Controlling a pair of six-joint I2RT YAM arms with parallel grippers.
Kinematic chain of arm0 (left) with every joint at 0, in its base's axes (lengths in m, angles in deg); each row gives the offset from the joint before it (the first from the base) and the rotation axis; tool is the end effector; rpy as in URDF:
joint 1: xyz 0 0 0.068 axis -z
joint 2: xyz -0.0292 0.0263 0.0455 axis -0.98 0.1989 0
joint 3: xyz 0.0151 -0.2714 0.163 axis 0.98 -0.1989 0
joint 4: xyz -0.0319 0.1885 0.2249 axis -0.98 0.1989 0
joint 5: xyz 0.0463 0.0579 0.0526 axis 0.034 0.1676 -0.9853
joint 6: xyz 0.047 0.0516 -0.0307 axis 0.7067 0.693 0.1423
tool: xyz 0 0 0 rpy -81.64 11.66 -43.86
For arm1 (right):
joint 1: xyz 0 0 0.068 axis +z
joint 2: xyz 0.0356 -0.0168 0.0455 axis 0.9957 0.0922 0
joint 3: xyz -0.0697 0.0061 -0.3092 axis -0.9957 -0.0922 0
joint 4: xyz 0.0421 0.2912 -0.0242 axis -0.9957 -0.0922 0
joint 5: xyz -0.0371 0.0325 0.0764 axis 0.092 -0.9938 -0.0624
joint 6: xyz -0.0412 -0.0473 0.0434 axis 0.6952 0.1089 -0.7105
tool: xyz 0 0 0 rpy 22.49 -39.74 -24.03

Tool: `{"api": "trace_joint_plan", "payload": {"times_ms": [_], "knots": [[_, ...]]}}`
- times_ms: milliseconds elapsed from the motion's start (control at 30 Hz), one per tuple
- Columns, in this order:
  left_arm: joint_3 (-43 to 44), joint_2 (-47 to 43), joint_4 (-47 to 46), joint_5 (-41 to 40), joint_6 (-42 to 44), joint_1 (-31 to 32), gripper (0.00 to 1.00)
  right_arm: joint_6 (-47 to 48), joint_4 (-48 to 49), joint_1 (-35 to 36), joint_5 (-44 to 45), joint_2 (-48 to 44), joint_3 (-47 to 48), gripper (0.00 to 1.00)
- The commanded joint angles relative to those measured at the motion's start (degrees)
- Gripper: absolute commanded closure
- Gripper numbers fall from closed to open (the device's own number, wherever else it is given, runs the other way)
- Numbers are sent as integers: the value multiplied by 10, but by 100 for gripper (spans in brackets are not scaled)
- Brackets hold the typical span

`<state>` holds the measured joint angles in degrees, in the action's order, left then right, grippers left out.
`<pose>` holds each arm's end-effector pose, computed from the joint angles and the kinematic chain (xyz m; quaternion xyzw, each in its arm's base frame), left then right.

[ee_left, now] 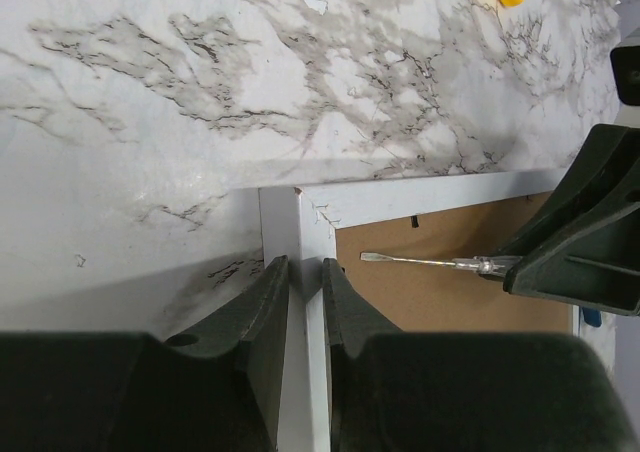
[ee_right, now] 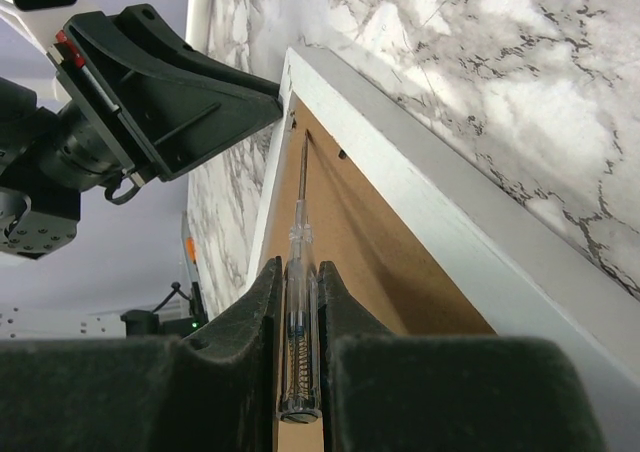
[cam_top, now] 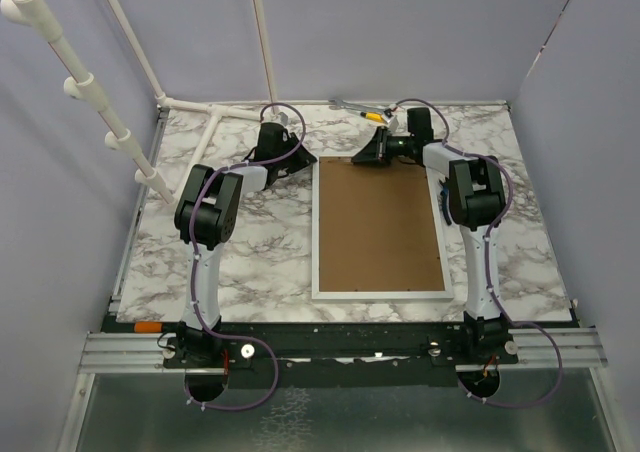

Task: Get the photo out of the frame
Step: Release the photo frame item from the photo frame.

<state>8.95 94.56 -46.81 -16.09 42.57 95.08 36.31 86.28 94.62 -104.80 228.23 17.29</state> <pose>0.5311 -0.1782 0.1364 -0.1054 0.8483 -0.3577 0.3760 0.5815 0.1584 0.1181 -0.0512 0.8070 0.5597 0.1814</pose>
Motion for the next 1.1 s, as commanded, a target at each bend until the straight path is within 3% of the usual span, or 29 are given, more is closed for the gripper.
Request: {"api": "trace_joint_plan", "payload": {"times_ms": [0, 1067], "knots": [[17, 15, 5, 16, -2, -4, 80, -2, -8, 11, -2, 34, 16, 99], [16, 20, 5, 28, -5, -4, 82, 4, -28, 25, 1, 51, 41, 99]]}}
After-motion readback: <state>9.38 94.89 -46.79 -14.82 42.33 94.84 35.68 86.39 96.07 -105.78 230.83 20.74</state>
